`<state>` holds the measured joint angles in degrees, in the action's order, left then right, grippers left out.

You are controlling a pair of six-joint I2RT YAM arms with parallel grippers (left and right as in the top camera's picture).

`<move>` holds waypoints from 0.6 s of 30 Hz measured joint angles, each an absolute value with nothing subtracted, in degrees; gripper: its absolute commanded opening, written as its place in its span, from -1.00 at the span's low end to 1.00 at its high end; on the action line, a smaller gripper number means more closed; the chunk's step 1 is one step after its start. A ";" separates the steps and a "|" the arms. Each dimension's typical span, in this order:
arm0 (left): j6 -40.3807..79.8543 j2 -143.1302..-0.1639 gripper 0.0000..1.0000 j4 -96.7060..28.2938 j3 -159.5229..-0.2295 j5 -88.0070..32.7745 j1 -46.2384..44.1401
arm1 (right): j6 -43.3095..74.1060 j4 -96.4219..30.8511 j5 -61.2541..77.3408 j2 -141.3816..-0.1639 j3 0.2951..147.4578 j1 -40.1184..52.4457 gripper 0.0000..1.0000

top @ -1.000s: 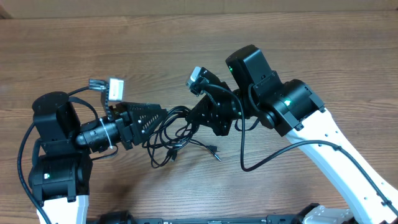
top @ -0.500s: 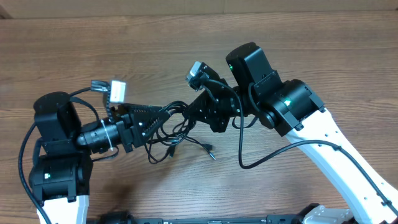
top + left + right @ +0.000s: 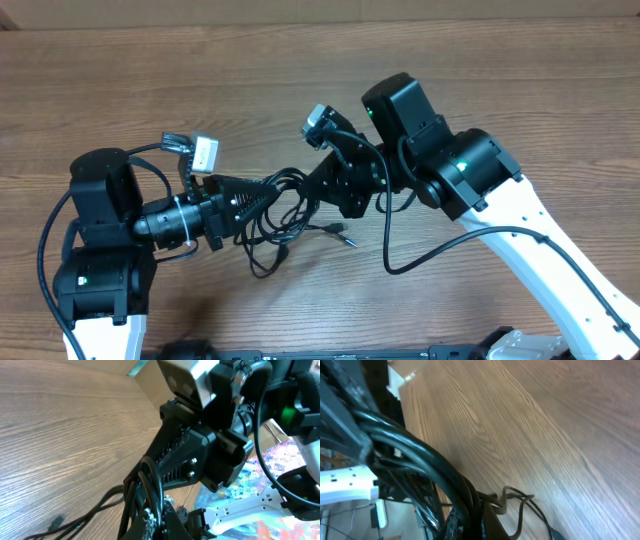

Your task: Untangle cables

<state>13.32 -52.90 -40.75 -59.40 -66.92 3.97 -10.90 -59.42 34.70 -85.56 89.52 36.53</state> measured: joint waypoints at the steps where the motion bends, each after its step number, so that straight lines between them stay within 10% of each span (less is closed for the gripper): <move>1: 13.30 -52.95 -0.91 -40.75 -59.40 -66.74 3.92 | -10.81 -60.42 33.50 -85.56 89.56 36.75 -0.92; 12: 13.30 -53.04 -0.92 -40.62 -59.29 -65.73 3.84 | -10.52 -68.45 21.96 -85.56 89.58 36.80 -0.60; 15: 13.30 -53.04 -0.92 -40.51 -59.29 -65.52 3.84 | -10.24 -68.51 19.42 -85.56 89.58 36.49 0.68; 18: 13.30 -53.04 -0.91 -40.49 -59.29 -65.32 3.84 | -10.35 -68.53 18.15 -85.56 89.58 36.45 1.00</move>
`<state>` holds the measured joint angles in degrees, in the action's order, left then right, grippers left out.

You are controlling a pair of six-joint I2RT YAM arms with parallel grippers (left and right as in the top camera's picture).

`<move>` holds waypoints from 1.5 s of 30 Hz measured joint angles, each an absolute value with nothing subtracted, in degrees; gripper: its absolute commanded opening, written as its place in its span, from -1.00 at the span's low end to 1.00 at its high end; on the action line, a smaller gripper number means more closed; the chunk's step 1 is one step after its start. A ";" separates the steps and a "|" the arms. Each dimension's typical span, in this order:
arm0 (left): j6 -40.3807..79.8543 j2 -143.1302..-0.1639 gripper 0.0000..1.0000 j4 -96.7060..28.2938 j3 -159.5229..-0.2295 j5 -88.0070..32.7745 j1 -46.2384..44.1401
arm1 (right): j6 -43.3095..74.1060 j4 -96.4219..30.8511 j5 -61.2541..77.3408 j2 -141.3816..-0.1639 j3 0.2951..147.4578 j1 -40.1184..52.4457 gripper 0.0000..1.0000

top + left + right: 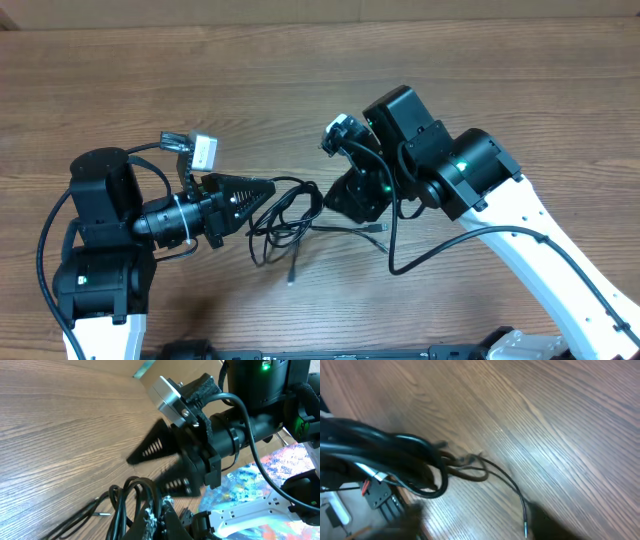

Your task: Untangle cables

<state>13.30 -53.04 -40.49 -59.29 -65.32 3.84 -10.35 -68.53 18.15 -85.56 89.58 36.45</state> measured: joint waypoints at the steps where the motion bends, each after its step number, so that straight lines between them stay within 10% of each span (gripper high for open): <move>1: 13.30 -53.04 -0.92 -40.49 -59.29 -65.30 3.84 | -10.50 -68.53 17.80 -85.56 89.56 36.40 1.00; 19: 22.92 -60.73 -0.92 -47.64 -59.35 -23.29 3.73 | 6.02 -63.57 17.15 -85.56 89.56 36.40 1.00; 45: 36.53 -61.54 -0.92 -31.24 -70.39 -65.28 3.73 | 40.71 -48.10 18.41 -85.58 82.11 36.42 0.98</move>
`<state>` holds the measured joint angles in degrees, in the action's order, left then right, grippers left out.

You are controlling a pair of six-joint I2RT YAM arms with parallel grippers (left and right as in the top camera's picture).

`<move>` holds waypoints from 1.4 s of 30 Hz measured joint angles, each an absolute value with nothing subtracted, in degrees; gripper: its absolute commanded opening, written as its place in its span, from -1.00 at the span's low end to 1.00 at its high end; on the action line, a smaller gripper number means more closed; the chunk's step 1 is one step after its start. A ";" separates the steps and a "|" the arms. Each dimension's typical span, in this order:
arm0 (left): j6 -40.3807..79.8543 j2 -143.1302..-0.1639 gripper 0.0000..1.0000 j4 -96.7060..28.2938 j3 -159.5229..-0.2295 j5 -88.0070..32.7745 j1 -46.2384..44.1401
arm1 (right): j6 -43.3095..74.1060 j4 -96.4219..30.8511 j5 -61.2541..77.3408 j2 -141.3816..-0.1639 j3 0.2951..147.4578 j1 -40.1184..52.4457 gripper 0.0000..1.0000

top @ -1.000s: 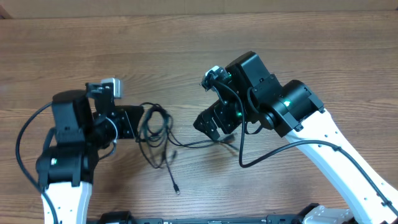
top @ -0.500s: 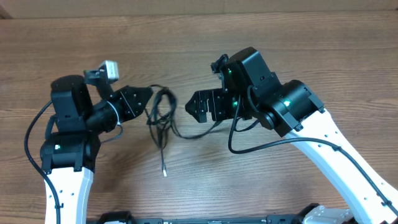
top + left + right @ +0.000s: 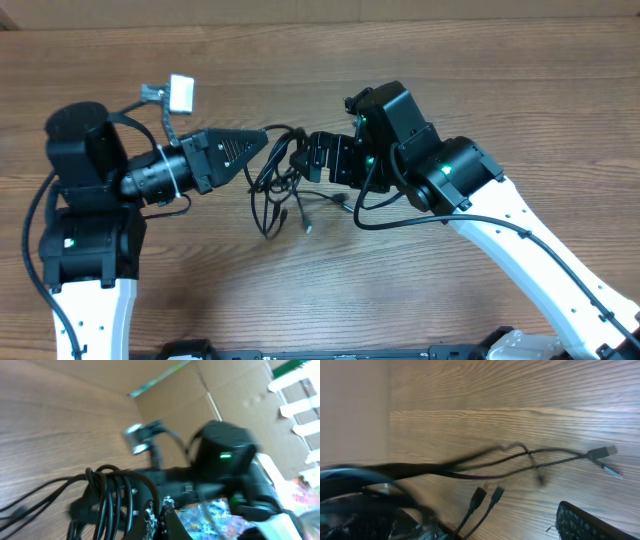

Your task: Untangle cables

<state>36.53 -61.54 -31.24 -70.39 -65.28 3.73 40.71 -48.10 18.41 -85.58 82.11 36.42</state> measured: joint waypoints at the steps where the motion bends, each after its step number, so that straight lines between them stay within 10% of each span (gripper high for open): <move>1: 36.56 -61.52 -0.92 -31.24 -71.07 -65.56 3.73 | 40.91 -47.48 18.83 -85.58 81.82 36.42 0.94; 12: 43.68 -62.81 -0.92 -22.22 -75.77 -72.90 3.73 | 41.78 -48.31 12.97 -85.97 81.93 36.97 1.00; 24: 72.03 -60.29 -0.92 17.67 -89.23 -86.72 14.39 | 41.52 -53.47 -4.34 -91.48 80.16 36.36 0.89; 42: 77.65 -65.34 -0.84 17.67 -89.10 -89.47 16.67 | 26.68 -57.56 2.55 -91.46 80.16 36.36 0.90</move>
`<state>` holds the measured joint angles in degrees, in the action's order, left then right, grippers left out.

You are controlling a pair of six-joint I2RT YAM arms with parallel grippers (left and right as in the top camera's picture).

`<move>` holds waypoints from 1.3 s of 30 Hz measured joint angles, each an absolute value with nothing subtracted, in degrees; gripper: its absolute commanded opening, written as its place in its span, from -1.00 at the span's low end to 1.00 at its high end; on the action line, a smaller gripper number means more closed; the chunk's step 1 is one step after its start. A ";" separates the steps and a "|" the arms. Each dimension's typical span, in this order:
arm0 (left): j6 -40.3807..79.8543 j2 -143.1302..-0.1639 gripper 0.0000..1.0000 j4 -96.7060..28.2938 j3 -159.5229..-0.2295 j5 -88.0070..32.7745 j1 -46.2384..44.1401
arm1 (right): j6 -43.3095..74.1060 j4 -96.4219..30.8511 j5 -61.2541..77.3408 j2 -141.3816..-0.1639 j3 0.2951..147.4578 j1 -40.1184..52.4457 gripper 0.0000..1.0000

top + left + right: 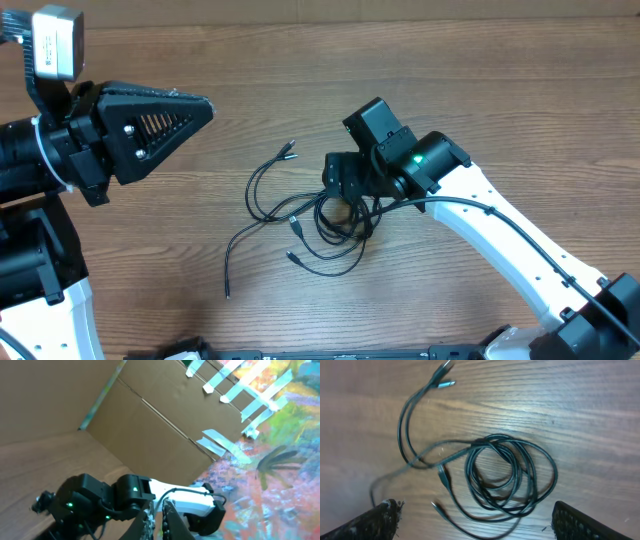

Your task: Untangle cables

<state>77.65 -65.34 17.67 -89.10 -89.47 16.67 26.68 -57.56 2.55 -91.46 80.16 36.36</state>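
Note:
The black cables (305,225) lie loose on the wooden table, a coil of several loops with thin ends straying to the left. The right wrist view shows the same coil (512,472) flat on the wood with two plug ends (445,377) at the top. My right gripper (345,195) hovers over the coil, open wide (474,510), its fingertips (387,512) on either side and nothing between them. My left gripper (200,105) is raised high at the upper left, far from the cables, shut on nothing (159,507).
Bare wooden tabletop (520,90) surrounds the cables. One thin cable end (227,290) reaches toward the front left. The left wrist view looks over the right arm (185,502) at cardboard walls (150,420) beyond the table.
The left gripper held the cable bundle up at the table's middle; now the cables lie on the table and that gripper is high at the upper left, empty. The right gripper is open over the coil.
First both grippers were pressed together at the tangle, the left shut on the bundle. Then the right gripper stood apart to the right while the left kept the bundle. Later the left held it farther up the table. Now the cables lie spread out, released.

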 measured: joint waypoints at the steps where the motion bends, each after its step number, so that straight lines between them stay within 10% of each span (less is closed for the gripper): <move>1: 76.42 -65.34 -0.84 17.52 -88.84 -89.47 16.67 | 24.16 -57.91 2.79 -91.46 80.16 36.36 0.90; 8: 65.41 -65.17 -0.85 13.63 -84.90 -89.47 16.67 | 9.65 -57.63 3.22 -91.94 80.16 36.36 0.98; 18: 56.36 -65.60 -0.88 10.24 -72.27 -89.49 16.93 | 2.96 -53.43 3.68 -103.46 80.18 36.36 0.24; 22: 55.44 -65.71 -0.87 10.26 -71.37 -89.49 16.93 | 2.17 -50.35 3.68 -105.06 80.16 36.36 0.57; 39: 55.27 -65.21 -0.84 10.28 -71.37 -89.49 16.93 | -6.09 -48.25 3.86 -106.56 79.70 31.42 0.49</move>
<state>55.27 -65.21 10.28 -71.37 -89.49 16.93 -6.09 -48.25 3.86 -106.56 79.70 31.42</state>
